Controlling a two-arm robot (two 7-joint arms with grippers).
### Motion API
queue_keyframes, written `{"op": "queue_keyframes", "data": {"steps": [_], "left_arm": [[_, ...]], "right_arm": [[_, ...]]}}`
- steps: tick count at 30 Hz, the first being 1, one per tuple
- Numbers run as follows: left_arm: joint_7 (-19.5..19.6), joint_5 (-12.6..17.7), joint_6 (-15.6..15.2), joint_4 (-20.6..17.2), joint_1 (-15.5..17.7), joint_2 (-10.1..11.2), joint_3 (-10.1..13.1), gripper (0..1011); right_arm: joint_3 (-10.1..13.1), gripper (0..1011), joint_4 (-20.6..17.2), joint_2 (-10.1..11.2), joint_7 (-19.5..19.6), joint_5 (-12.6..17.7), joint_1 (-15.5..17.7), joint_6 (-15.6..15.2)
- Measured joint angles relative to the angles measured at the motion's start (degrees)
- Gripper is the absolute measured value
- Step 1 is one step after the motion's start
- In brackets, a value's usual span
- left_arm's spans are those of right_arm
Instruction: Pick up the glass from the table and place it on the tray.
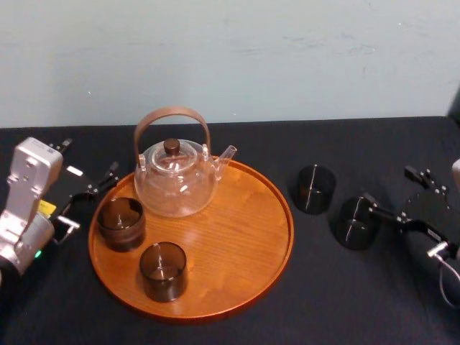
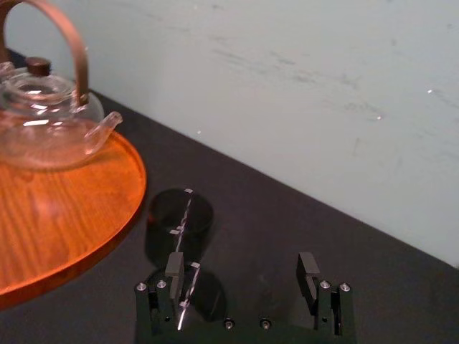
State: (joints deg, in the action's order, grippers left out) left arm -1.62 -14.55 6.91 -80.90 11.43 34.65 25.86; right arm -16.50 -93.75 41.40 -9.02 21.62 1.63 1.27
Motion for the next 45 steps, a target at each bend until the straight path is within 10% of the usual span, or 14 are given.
{"op": "queue_keyframes", "data": {"steps": [23,45], "left_arm": [[0.0,0.0,0.0,0.0,0.0,0.0,0.0,1001],[0.0,0.0,0.0,0.0,0.0,0.0,0.0,1001]], "right_arm": [[3.7,1004,-4.67,3.52,-6.13,0.26,6.94,-3.54],[4.2,1004,-1.92,-0.43,-10.39,1.11,4.75,-10.09]]}}
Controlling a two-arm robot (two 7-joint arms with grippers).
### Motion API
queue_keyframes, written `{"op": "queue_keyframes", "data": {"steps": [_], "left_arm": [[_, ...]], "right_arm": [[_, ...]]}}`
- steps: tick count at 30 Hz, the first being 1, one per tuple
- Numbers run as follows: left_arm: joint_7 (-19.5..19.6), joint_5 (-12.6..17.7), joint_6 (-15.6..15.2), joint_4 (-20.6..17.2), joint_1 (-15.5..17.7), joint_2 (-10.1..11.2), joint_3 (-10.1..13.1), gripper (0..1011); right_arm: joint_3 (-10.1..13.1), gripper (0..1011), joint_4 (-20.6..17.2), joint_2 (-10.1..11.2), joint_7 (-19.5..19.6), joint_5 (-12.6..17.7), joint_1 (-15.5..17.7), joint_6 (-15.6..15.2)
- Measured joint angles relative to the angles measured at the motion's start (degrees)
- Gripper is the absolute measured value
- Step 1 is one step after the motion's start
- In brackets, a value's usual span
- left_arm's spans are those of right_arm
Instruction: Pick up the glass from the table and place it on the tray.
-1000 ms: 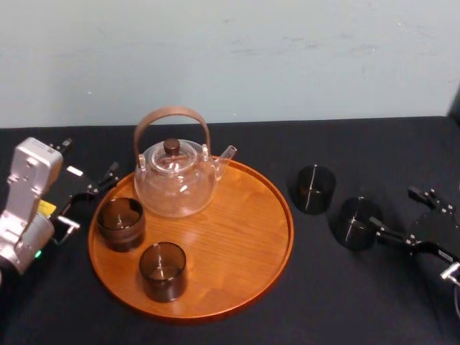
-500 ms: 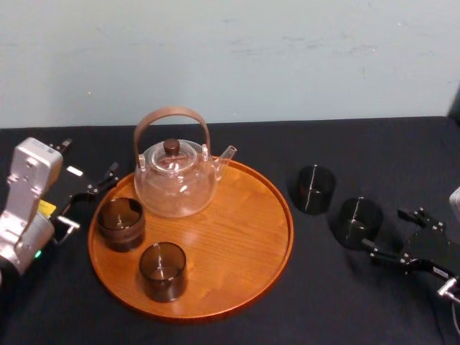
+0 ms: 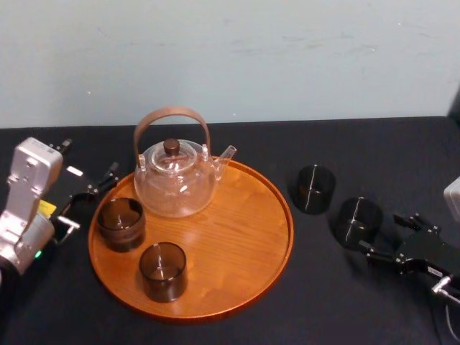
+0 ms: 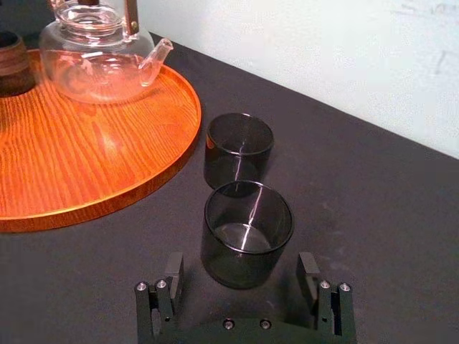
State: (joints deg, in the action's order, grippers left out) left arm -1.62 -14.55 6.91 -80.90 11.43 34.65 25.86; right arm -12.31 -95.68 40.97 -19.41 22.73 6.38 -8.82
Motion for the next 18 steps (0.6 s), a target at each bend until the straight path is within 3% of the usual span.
{"op": "queue_keyframes", "data": {"steps": [9,18], "left_arm": [[0.0,0.0,0.0,0.0,0.0,0.0,0.0,1001],[0.0,0.0,0.0,0.0,0.0,0.0,0.0,1001]], "right_arm": [[0.49,1004,2.03,-1.94,-1.26,0.04,-1.89,-2.17],[-0.7,1004,4.79,-3.42,-3.4,-1.28,-5.19,-3.34]]}}
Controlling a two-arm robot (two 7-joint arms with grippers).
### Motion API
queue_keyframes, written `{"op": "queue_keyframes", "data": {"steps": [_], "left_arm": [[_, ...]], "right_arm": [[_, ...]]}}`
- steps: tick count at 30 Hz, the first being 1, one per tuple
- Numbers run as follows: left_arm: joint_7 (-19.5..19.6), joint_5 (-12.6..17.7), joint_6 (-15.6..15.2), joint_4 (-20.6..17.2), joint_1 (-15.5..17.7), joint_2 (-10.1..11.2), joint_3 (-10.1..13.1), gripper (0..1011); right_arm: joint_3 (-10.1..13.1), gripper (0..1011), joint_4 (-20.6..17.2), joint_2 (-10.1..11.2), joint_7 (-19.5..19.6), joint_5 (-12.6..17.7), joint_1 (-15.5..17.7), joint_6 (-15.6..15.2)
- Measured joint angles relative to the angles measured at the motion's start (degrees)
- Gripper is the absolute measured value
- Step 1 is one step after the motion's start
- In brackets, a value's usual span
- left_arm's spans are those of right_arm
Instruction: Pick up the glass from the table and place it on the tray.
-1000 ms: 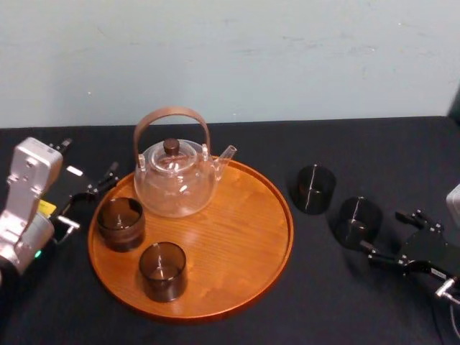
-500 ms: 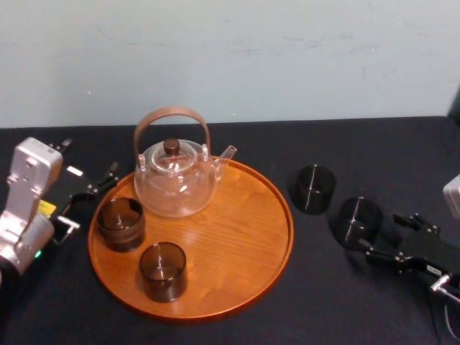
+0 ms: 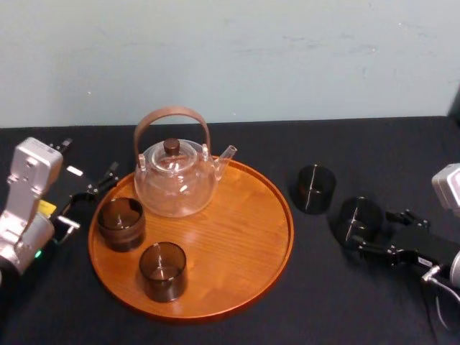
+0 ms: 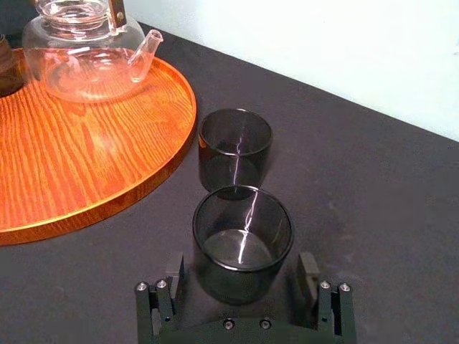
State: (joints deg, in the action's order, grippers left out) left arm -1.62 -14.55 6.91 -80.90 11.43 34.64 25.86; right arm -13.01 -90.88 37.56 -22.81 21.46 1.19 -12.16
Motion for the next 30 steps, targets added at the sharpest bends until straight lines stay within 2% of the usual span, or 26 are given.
{"op": "queue_keyframes", "data": {"steps": [13,30], "left_arm": [[0.0,0.0,0.0,0.0,0.0,0.0,0.0,1001],[0.0,0.0,0.0,0.0,0.0,0.0,0.0,1001]], "right_arm": [[-0.56,1004,3.1,-1.8,-0.76,-0.83,-3.39,-0.85],[-2.0,1004,5.88,-2.81,-2.33,-1.06,-6.38,-1.03]]}}
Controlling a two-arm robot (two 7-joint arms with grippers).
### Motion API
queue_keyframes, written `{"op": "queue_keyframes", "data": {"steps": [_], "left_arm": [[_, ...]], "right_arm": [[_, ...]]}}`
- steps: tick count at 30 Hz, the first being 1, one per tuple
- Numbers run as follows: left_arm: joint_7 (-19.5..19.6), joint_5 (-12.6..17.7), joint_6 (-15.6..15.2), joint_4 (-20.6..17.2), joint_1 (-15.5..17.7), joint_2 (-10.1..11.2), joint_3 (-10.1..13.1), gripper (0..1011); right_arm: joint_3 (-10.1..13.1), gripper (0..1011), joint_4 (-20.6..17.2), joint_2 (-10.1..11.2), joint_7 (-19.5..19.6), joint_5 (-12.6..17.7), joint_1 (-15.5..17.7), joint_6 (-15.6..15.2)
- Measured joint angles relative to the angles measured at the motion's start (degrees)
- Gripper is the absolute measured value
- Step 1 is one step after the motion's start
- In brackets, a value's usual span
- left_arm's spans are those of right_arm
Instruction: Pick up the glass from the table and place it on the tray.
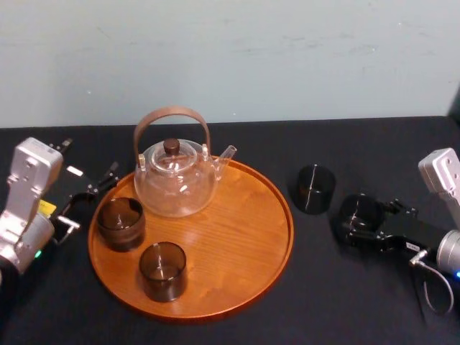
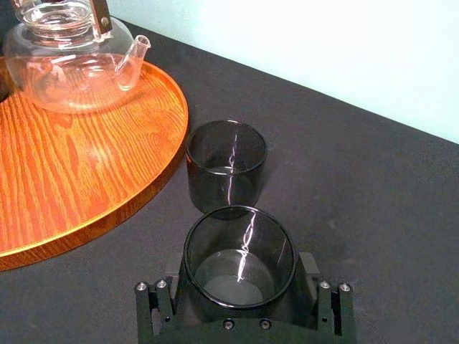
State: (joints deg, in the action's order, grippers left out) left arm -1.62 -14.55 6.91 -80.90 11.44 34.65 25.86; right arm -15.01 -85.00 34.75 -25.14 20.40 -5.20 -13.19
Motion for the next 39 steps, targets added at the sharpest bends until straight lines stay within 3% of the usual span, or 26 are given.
{"op": "queue_keyframes", "data": {"steps": [14,21,39], "left_arm": [[0.0,0.0,0.0,0.0,0.0,0.0,0.0,1001],[0.0,0.0,0.0,0.0,0.0,0.0,0.0,1001],[0.0,0.0,0.0,0.0,0.0,0.0,0.0,1001]], "right_arm": [[-0.57,1005,0.25,-0.11,0.08,-0.65,-0.46,0.27],[-0.51,903,0.25,-0.11,0.08,-0.49,-0.45,0.27],[-0.34,903,0.22,-0.08,0.0,-0.18,-0.37,0.17]]}}
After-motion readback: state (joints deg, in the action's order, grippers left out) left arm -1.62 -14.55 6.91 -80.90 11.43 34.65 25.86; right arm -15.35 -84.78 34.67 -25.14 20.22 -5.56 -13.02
